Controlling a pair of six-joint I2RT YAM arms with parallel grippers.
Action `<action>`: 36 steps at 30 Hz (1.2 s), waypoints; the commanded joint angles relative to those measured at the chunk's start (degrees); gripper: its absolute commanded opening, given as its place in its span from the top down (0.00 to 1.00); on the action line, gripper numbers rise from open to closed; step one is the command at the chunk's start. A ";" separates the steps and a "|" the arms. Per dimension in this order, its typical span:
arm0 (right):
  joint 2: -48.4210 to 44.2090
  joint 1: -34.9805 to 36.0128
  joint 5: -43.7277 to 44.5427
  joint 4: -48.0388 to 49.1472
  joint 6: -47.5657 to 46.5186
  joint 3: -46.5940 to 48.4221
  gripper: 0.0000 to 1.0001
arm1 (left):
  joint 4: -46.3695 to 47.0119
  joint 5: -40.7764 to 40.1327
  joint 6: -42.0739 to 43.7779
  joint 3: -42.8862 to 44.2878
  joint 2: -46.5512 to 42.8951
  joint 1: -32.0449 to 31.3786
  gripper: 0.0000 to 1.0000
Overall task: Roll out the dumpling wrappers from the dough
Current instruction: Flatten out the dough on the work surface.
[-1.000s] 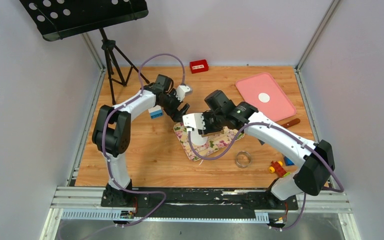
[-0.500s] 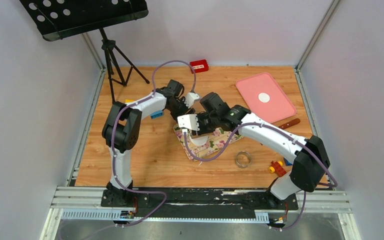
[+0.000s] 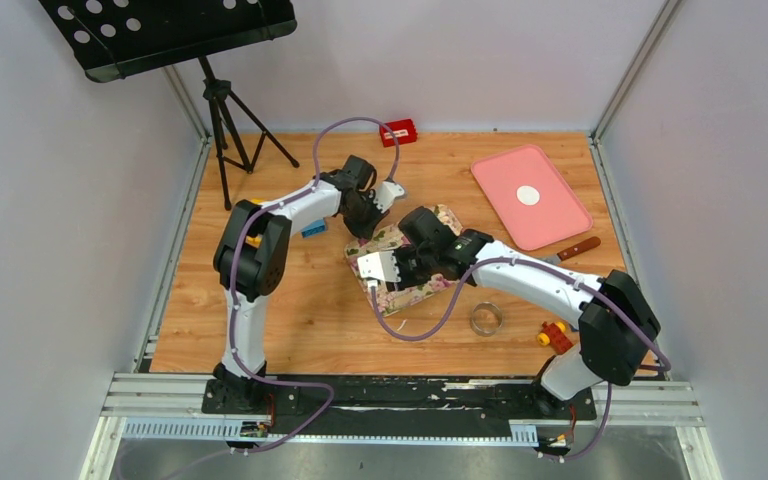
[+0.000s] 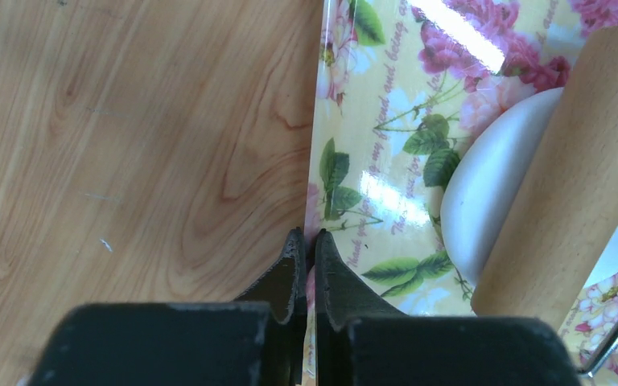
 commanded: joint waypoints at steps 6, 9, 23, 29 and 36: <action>0.20 1.86 -1.20 -6.43 -1.24 -3.71 1.00 | -1.63 -3.19 0.94 0.87 2.40 -1.77 1.00; 0.15 2.47 -2.07 -9.73 -1.50 -3.62 1.00 | -1.63 -3.35 1.01 0.76 2.32 -1.96 1.00; 0.70 2.78 -3.68 -19.83 -1.49 -3.20 1.00 | -0.96 -3.72 0.88 0.07 1.68 -1.94 1.00; -1.35 2.73 -2.23 -14.45 0.73 -3.58 1.00 | -0.61 -3.95 0.46 0.05 1.60 -1.96 1.00; -5.31 2.34 -0.39 -7.40 3.46 1.18 1.00 | -0.15 -3.88 -0.12 0.10 0.46 -1.92 0.96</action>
